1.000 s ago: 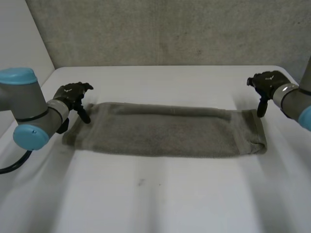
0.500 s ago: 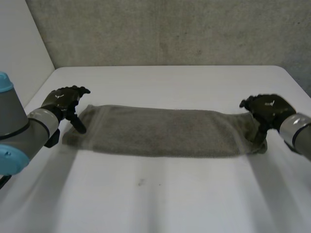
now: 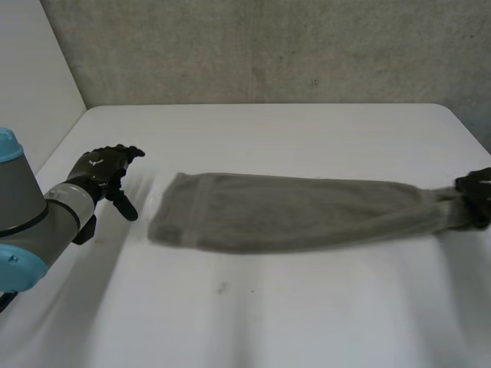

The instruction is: Fold the towel.

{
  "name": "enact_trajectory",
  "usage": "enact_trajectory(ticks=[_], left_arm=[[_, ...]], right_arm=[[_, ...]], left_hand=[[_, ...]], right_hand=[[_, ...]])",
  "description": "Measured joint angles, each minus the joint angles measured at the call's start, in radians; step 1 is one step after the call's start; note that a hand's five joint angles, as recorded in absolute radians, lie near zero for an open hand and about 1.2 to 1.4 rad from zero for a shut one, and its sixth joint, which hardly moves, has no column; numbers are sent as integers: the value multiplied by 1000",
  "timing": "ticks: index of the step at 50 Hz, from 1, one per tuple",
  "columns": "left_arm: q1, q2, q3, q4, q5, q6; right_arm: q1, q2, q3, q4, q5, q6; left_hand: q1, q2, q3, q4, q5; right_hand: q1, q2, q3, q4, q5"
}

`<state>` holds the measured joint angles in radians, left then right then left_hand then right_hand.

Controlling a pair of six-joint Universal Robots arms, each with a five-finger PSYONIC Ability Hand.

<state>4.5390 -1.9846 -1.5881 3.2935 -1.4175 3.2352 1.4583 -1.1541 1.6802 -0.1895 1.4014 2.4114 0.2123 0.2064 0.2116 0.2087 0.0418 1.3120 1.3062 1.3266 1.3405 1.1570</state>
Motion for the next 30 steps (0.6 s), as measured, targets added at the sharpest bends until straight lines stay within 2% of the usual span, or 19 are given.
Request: enact_trajectory(ticks=[6, 10, 13, 15, 17, 22, 25, 30], left_arm=[[1, 4, -3, 0, 0, 0], [2, 9, -8, 0, 0, 0], [3, 14, -11, 0, 0, 0], [2, 15, -12, 0, 0, 0], [2, 18, -14, 0, 0, 0], [1, 22, -16, 0, -1, -1], [1, 23, -21, 0, -1, -1], [1, 27, -28, 0, -1, -2]], right_arm=[[-101, -39, -35, -6, 0, -120], [-108, -44, -77, 15, 2, -178], [-53, -44, -125, 44, 5, -189], [1, -43, -157, 62, 8, -182], [126, -37, -222, 90, 14, -157], [349, 0, -326, 113, 30, -122], [540, 66, -413, 116, 46, -111], [739, 173, -507, 113, 54, -110]], left_hand=[[0, 0, 0, 0, 0], [0, 0, 0, 0, 0], [0, 0, 0, 0, 0], [0, 0, 0, 0, 0], [0, 0, 0, 0, 0], [0, 0, 0, 0, 0], [0, 0, 0, 0, 0], [0, 0, 0, 0, 0]], right_hand=[[2, 0, 0, 0, 0], [3, 0, 0, 0, 0], [5, 2, 0, 0, 2], [6, 2, 0, 0, 6], [6, 2, 0, 0, 6], [7, 2, 0, 0, 6], [8, 2, 0, 0, 6], [8, 2, 0, 0, 6]])
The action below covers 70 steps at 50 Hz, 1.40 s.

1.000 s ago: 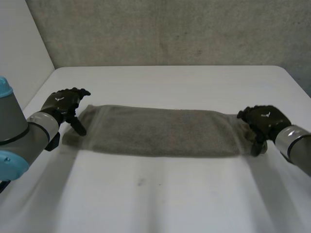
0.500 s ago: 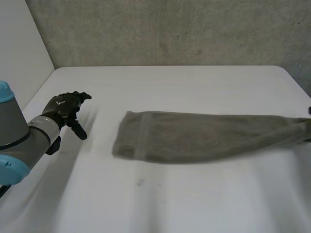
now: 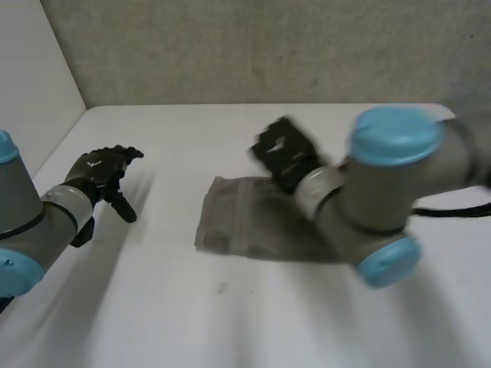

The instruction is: Fold the towel.

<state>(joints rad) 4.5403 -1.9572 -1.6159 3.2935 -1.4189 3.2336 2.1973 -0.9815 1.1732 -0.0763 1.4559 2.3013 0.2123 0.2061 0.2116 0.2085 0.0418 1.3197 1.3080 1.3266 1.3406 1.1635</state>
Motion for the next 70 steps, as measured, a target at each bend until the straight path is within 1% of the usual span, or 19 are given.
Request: enact_trajectory(ticks=[2, 6, 12, 15, 16, 17, 18, 19, 21, 26, 30, 35, 38, 39, 43, 49, 54, 61, 70], left_arm=[[0, 2, -2, 0, 0, 0], [0, 3, -5, 0, 0, 0], [-2, 4, -5, 0, 0, 0], [-8, 7, -3, 0, 0, 0], [-12, 8, -2, 0, 0, 0], [-17, 10, 0, 0, 0, 0], [-19, 11, 1, 0, 0, 0], [-27, 12, 4, 0, 0, 0], [-41, 15, 8, 0, 0, 0], [-103, 27, 27, 0, 0, 0], [-149, 36, 42, -1, -1, -1], [-248, 39, 85, -6, -3, -1], [-298, 28, 109, -9, -4, 0], [-333, 14, 127, -10, -4, 0], [-423, -43, 182, -11, -4, 1], [-500, -163, 275, -15, -6, 4], [-517, -266, 357, -26, -8, 6], [-514, -379, 449, -65, -14, 7], [-498, -429, 492, -84, -35, 7]], right_arm=[[72, 55, -32, -2, -3, -2], [157, 136, -59, -2, -17, -6], [216, 211, -63, 6, -32, -31], [220, 215, -53, 8, -30, -48], [218, 210, -48, 9, -28, -54], [213, 200, -42, 9, -26, -54], [210, 194, -39, 8, -26, -54], [200, 171, -27, 7, -25, -47], [177, 130, -3, 3, -26, -24], [75, -17, 99, -20, -31, 108], [2, -103, 174, -29, -34, 204], [-132, -199, 318, -33, -36, 301], [-185, -223, 379, -34, -36, 318], [-215, -233, 417, -35, -37, 323], [-276, -243, 495, -43, -37, 324], [-305, -237, 552, -66, -37, 319], [-301, -228, 572, -83, -37, 317], [-290, -204, 580, -96, -39, 316], [-287, -160, 584, -121, -40, 316]], left_hand=[[0, 0, 0, 0, 0], [0, 0, 0, 0, 0], [0, 0, 0, 0, 0], [0, 0, 0, 0, 0], [0, 0, 0, 0, 0], [0, 0, 0, 0, 0], [0, 0, -1, -1, 0], [0, 0, -6, -2, 0], [0, -1, -6, -2, 0], [0, -1, -6, -2, 0], [0, -1, -6, -2, 0], [0, -1, -6, -2, 0], [0, -1, -6, -2, 0], [0, -1, -6, -2, 0], [0, 1, -4, -1, 0], [3, 5, -3, 2, 1], [3, 10, 2, 5, 3], [3, 11, 5, 8, 4], [11, 19, 13, 15, 4]], right_hand=[[0, 0, 0, 0, 0], [0, 0, 0, 0, 0], [0, 0, 0, 0, 0], [-398, -400, -372, -374, -390], [-603, -606, -595, -594, -604], [-760, -759, -750, -748, -792], [-874, -852, -844, -840, -893], [-997, -992, -987, -988, -1037], [-1062, -1051, -1071, -1074, -1102], [-1089, -1056, -1083, -1081, -1102], [-1091, -1056, -1083, -1081, -1102], [-1093, -1056, -1083, -1081, -1102], [-1093, -1056, -1083, -1081, -1102], [-1093, -1056, -1083, -1081, -1102], [-1093, -1056, -1083, -1081, -1102], [-1093, -1056, -1083, -1081, -1102], [-1093, -1056, -1083, -1081, -1102], [-1093, -1056, -1083, -1081, -1102], [-1075, -1053, -1080, -1079, -1099]])
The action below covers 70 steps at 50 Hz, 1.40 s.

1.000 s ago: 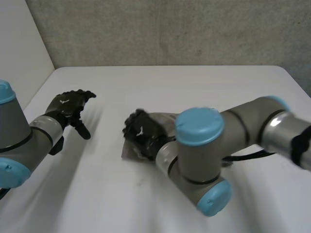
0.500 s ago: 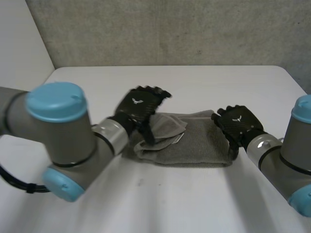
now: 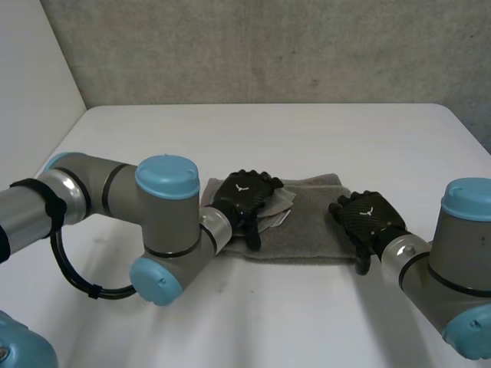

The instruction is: Fold the towel.

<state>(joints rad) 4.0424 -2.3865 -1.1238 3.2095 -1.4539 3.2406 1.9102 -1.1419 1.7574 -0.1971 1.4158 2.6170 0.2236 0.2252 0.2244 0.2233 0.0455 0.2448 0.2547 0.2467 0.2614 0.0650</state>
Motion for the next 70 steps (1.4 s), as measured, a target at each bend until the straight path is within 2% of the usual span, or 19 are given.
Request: enact_trajectory(ticks=[3, 10, 15, 20, 24, 32, 34, 43, 49, 59, 66, 68, 70], left_arm=[[9, -1, 6, 0, -27, 0], [56, 8, 21, 4, -152, 0], [94, 10, 16, 4, -197, 0], [114, 9, -3, 3, -207, -2], [116, 12, -38, 3, -206, -2], [113, 61, -131, 6, -208, -4], [113, 82, -155, 7, -209, -5], [112, 229, -295, 15, -207, -13], [125, 331, -381, 31, -207, -15], [232, 420, -474, 43, -239, -21], [304, 448, -518, 53, -253, -32], [317, 453, -525, 55, -253, -34], [323, 458, -526, 57, -252, -35]], right_arm=[[0, 6, 4, -8, 0, 0], [0, 11, 19, -42, 1, -3], [0, 14, 25, -61, 2, -11], [0, 17, 29, -71, 3, -23], [-1, 17, 33, -76, 7, -29], [-1, 3, 39, -87, 14, -33], [-2, -2, 35, -87, 15, -34], [11, -40, -44, -74, 11, -116], [142, -12, -217, -19, -6, -180], [421, 233, -631, 161, -109, -177], [518, 421, -838, 245, -119, -162], [532, 464, -884, 277, -99, -161], [537, 485, -911, 302, -75, -156]], left_hand=[[3, 3, 3, 3, 9], [4, 5, 5, 4, 11], [4, 5, 5, 4, 11], [4, 5, 5, 4, 11], [4, 5, 5, 4, 11], [4, 4, 5, 4, 10], [4, 3, 4, 4, 8], [1, 0, 2, 1, 6], [-2, -8, -4, -3, 2], [-6, -12, -8, -8, -1], [-6, -12, -8, -8, -1], [-6, -12, -8, -8, -1], [-6, -12, -8, -8, -1]], right_hand=[[52, 25, 43, 28, 59], [214, 196, 214, 200, 232], [382, 367, 376, 358, 385], [495, 485, 492, 475, 487], [727, 721, 733, 717, 730], [970, 1056, 1055, 1045, 1063], [983, 1080, 1086, 1075, 1090], [988, 1080, 1088, 1078, 1100], [988, 1082, 1088, 1078, 1106], [988, 1082, 1088, 1078, 1112], [988, 1082, 1088, 1078, 1113], [906, 936, 945, 942, 965], [615, 637, 670, 659, 667]])
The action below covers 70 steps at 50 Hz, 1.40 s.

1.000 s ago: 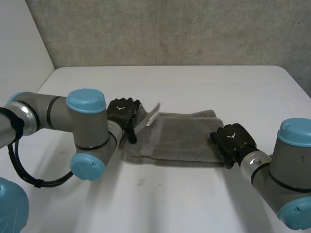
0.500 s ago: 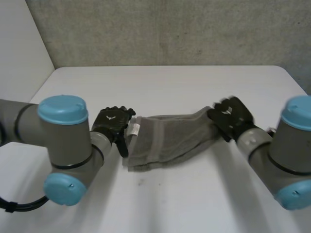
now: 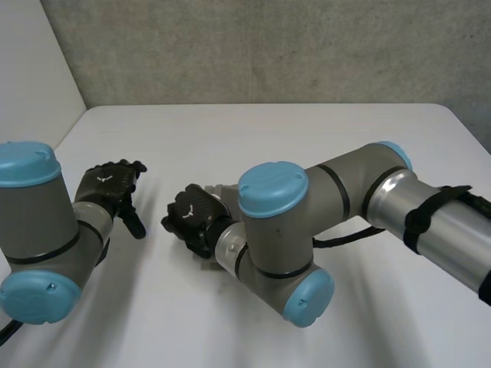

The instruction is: Fold the towel.

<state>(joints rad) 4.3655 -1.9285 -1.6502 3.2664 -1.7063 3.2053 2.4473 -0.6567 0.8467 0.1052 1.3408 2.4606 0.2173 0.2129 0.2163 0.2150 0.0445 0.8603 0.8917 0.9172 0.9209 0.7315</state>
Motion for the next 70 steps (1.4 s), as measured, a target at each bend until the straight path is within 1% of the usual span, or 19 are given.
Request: enact_trajectory(ticks=[1, 2, 4, 8, 13, 17, 21, 32, 36, 42, 46, 50, 51, 52, 54, 57, 58, 65, 70], left_arm=[[1, 1, 0, 0, 0, 0], [2, 4, 1, 1, 1, 0], [2, 8, 4, 2, 1, 0], [-2, 13, 10, 3, 2, 0], [-20, 18, 17, 7, 3, 0], [-32, 18, 13, 15, 4, -1], [-37, 16, 7, 27, 4, -1], [-46, 14, 0, 36, 10, -1], [-52, 14, 0, 35, 34, -1], [-55, 15, 1, 35, 77, -4], [-55, 16, 1, 34, 92, -10], [-55, 16, 0, 33, 95, -18], [-55, 16, 0, 33, 95, -21], [-54, 16, 0, 33, 95, -25], [-53, 17, 0, 32, 95, -30], [-51, 17, 0, 32, 95, -36], [-50, 17, 0, 32, 96, -38], [-42, 19, 2, 32, 96, -41], [-34, 29, 4, 32, 96, -42]], right_arm=[[0, 4, -6, 8, 10, 3], [-1, 7, -15, 20, 27, 9], [-3, 4, -22, 33, 49, 18], [-27, -38, 3, 42, 96, 59], [-127, -213, 164, 9, 192, 206], [-199, -327, 311, -45, 224, 296], [-240, -375, 406, -91, 222, 331], [-254, -349, 442, -124, 153, 360], [-250, -327, 419, -122, 121, 419], [-247, -287, 369, -115, 108, 506], [-242, -251, 331, -113, 119, 528], [-238, -227, 307, -113, 134, 526], [-237, -220, 300, -113, 139, 522], [-235, -211, 291, -112, 147, 516], [-234, -199, 280, -112, 159, 504], [-229, -185, 265, -112, 173, 483], [-224, -182, 256, -112, 177, 470], [-173, -182, 189, -113, 168, 402], [-121, -169, 123, -98, 105, 376]], left_hand=[[0, 0, 0, 0, 0], [0, 0, 0, 0, 0], [0, 0, 0, 0, 0], [0, 0, 0, 0, 0], [0, -2, -4, -2, -2], [-2, -2, -4, -2, -2], [-2, -2, -4, -2, -2], [-2, -2, -4, -2, -2], [-3, -3, -4, -3, -2], [-15, -17, -19, -18, -9], [-20, -21, -21, -21, -12], [-20, -21, -21, -22, -13], [-20, -21, -21, -22, -13], [-20, -21, -21, -22, -13], [-20, -21, -21, -22, -13], [-20, -21, -21, -22, -13], [-20, -21, -21, -22, -13], [-20, -21, -21, -22, -13], [-20, -21, -21, -22, -13]], right_hand=[[-80, -80, -98, -78, -83], [-333, -335, -352, -348, -374], [-484, -506, -526, -521, -546], [-587, -594, -638, -643, -664], [-630, -637, -673, -657, -668], [-633, -637, -673, -657, -668], [-633, -637, -673, -658, -668], [-623, -637, -671, -657, -666], [-623, -637, -671, -657, -666], [-599, -629, -660, -653, -647], [-382, -417, -443, -449, -419], [-226, -265, -289, -297, -272], [-128, -162, -186, -194, -168], [46, 19, -13, -18, 0], [216, 188, 154, 151, 156], [336, 275, 263, 266, 271], [413, 352, 357, 355, 358], [434, 368, 405, 417, 396], [434, 368, 405, 417, 396]])
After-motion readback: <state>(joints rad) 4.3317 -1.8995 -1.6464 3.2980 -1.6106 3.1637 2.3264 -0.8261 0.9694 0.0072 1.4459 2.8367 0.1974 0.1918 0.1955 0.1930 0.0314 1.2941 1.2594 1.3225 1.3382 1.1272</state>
